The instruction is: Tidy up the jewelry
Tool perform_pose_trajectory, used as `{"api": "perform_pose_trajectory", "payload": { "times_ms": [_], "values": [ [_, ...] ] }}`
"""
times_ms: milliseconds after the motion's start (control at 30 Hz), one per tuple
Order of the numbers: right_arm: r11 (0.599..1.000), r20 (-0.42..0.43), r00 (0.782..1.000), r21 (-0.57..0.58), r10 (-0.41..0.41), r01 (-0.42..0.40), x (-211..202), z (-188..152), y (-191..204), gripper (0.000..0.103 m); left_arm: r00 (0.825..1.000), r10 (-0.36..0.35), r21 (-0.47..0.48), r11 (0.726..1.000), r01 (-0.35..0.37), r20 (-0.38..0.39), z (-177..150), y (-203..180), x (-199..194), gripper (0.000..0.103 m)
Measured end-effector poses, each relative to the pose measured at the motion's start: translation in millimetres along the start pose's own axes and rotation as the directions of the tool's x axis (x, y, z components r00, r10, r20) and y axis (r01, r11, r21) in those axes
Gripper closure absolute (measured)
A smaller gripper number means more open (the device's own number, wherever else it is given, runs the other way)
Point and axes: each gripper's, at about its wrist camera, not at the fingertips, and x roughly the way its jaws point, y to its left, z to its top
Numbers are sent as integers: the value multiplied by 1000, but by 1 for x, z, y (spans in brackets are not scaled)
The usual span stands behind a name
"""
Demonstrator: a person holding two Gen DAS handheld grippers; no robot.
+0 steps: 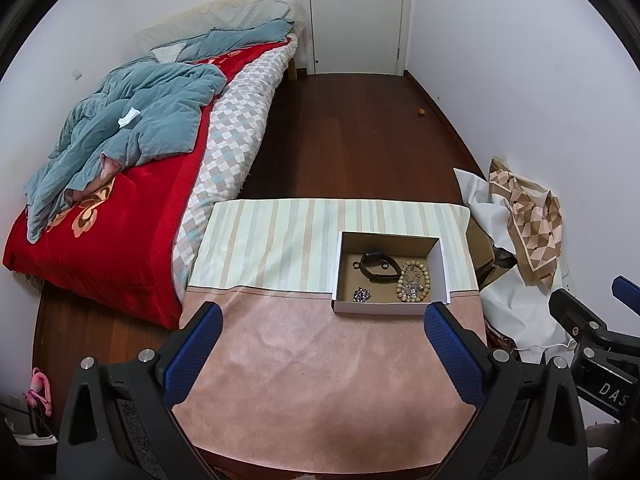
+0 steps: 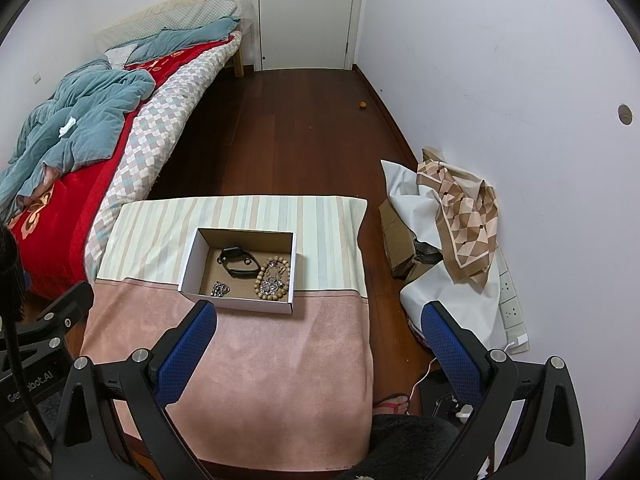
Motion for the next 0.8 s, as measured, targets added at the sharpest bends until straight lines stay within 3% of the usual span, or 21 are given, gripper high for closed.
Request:
{"api": "perform_pose_trajectory", "payload": {
  "times_ms": [800],
  "values": [
    [1000,0,1000,0,6,-6,-4,-2,-1,0,1000,3,-3,1000,-3,6,-2,3,-4,0]
  ]
}}
